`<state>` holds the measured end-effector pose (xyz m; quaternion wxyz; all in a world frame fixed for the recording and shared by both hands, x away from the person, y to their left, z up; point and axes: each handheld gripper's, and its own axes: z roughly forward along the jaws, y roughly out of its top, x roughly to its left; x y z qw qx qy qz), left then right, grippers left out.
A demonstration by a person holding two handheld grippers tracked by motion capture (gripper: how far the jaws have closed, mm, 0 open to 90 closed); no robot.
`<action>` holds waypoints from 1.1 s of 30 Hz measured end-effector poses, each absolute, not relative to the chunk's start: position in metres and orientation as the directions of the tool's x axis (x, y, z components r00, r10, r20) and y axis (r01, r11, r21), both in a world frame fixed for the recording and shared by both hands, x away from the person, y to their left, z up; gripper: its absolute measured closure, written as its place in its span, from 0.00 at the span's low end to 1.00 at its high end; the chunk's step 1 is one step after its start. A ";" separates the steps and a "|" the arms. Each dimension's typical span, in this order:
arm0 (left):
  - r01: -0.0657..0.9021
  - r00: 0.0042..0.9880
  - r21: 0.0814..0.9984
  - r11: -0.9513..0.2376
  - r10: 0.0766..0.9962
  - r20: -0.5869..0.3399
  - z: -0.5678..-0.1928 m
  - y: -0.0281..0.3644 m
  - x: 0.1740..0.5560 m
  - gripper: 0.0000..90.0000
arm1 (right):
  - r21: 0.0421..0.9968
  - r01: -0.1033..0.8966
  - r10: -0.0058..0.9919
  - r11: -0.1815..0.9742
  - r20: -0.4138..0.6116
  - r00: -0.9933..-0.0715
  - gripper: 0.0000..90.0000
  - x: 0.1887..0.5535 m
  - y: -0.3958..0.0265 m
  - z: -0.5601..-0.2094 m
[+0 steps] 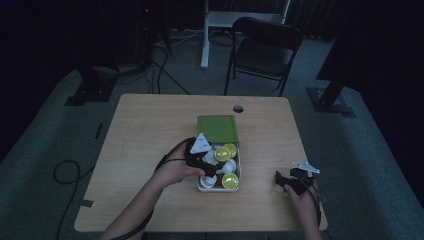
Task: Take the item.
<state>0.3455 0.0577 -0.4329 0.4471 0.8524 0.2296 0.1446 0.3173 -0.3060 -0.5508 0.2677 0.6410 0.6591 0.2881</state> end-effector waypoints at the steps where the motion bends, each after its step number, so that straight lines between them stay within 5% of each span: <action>1: 0.262 0.854 0.823 -0.503 0.518 0.045 -0.433 0.056 0.346 0.17 | 0.723 0.691 0.999 0.012 0.017 -0.035 0.13 0.317 -0.306 -0.551; 22: 0.334 0.848 0.772 -0.541 0.529 0.004 -0.451 0.031 0.366 0.17 | 0.723 0.690 0.999 0.012 0.017 -0.035 0.13 0.317 -0.306 -0.551; 33: 0.364 0.842 0.756 -0.544 0.539 -0.018 -0.458 0.024 0.369 0.29 | 0.723 0.690 0.999 0.012 0.016 -0.035 0.13 0.317 -0.306 -0.551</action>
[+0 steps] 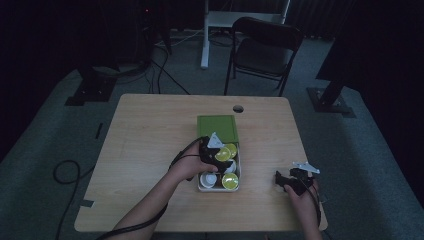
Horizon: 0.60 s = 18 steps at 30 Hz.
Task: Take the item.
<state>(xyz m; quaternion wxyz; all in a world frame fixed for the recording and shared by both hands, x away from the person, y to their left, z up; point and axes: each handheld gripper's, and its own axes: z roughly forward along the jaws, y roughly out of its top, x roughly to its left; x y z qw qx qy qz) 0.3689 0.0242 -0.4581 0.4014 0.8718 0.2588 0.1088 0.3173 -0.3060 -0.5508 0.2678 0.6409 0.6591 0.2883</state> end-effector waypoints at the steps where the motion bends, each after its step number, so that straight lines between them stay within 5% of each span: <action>1: 0.361 0.844 0.756 -0.546 0.536 -0.016 -0.458 0.024 0.369 0.29 | 0.723 0.690 0.999 0.012 0.017 -0.035 0.13 0.317 -0.306 -0.551; 7: 0.367 0.838 0.764 -0.530 0.545 -0.023 -0.454 0.025 0.368 0.41 | 0.723 0.690 0.999 0.012 0.017 -0.035 0.13 0.317 -0.306 -0.551; 18: 0.331 0.849 0.771 -0.544 0.528 0.008 -0.447 0.026 0.363 0.42 | 0.723 0.690 0.999 0.012 0.017 -0.035 0.13 0.317 -0.306 -0.551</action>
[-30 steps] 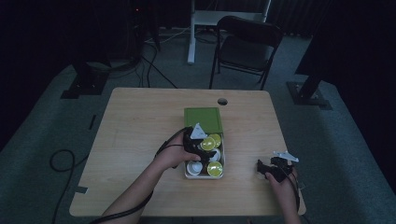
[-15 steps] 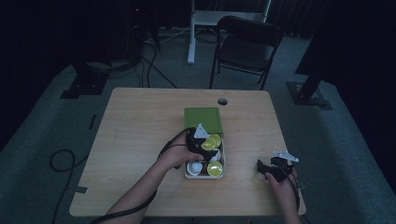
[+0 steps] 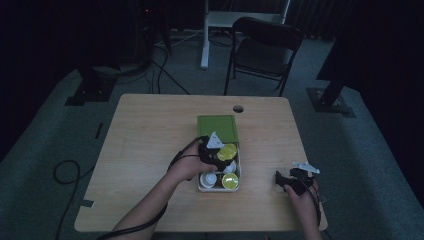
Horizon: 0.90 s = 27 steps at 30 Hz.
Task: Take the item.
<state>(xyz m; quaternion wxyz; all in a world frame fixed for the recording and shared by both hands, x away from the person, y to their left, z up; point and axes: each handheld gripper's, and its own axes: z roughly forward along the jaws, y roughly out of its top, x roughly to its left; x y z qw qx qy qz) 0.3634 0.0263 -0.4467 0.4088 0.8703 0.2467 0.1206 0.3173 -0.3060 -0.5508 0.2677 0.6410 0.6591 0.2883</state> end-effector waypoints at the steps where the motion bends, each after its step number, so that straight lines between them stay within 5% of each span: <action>1: 0.330 0.850 0.773 -0.542 0.527 0.007 -0.445 0.027 0.363 0.42 | 0.723 0.690 0.999 0.012 0.017 -0.035 0.13 0.317 -0.306 -0.551; 27: 0.309 0.836 0.799 -0.516 0.548 0.030 -0.417 0.051 0.351 0.42 | 0.723 0.691 0.999 0.012 0.016 -0.035 0.13 0.317 -0.306 -0.551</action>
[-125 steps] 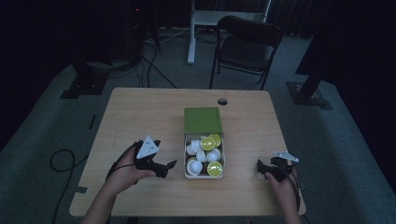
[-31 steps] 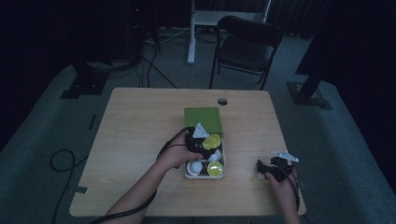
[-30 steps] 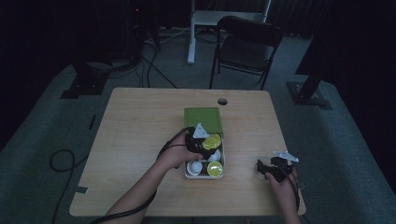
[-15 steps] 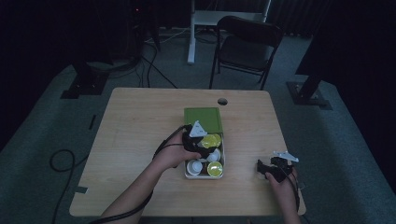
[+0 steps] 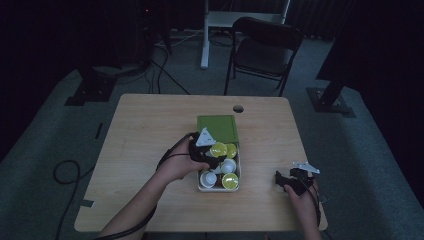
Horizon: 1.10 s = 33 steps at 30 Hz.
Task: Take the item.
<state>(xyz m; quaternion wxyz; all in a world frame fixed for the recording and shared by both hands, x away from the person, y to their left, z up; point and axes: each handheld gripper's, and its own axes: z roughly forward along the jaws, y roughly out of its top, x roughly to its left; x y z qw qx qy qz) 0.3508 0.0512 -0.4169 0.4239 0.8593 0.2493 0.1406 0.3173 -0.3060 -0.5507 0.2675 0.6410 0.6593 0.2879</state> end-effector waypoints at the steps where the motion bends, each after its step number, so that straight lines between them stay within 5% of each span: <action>1: 0.312 0.834 0.800 -0.512 0.551 0.027 -0.416 0.053 0.350 0.42 | 0.723 0.691 0.999 0.013 0.016 -0.035 0.13 0.317 -0.306 -0.551; 33: 0.377 0.756 0.806 -0.455 0.654 0.015 -0.428 0.124 0.337 0.42 | 0.723 0.691 0.999 0.012 0.017 -0.035 0.13 0.317 -0.306 -0.551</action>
